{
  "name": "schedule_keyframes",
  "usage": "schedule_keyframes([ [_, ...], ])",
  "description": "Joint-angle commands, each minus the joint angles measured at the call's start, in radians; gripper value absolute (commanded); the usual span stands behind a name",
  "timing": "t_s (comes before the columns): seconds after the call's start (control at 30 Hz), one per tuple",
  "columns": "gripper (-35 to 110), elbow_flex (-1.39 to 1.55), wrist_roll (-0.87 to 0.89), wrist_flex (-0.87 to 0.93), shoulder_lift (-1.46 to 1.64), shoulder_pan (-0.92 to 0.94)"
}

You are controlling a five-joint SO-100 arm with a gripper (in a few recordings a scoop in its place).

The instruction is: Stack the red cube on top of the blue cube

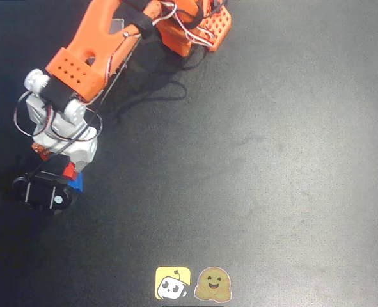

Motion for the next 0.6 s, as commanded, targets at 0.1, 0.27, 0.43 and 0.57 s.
schedule_keyframes([
  [0.1,0,0.017,0.005,-0.005,0.003,0.009],
  [0.27,0,0.057,0.005,-0.005,0.002,0.011],
  [0.43,0,0.077,0.005,0.0,0.003,0.017],
  [0.57,1,0.086,0.005,0.0,0.002,0.023],
])
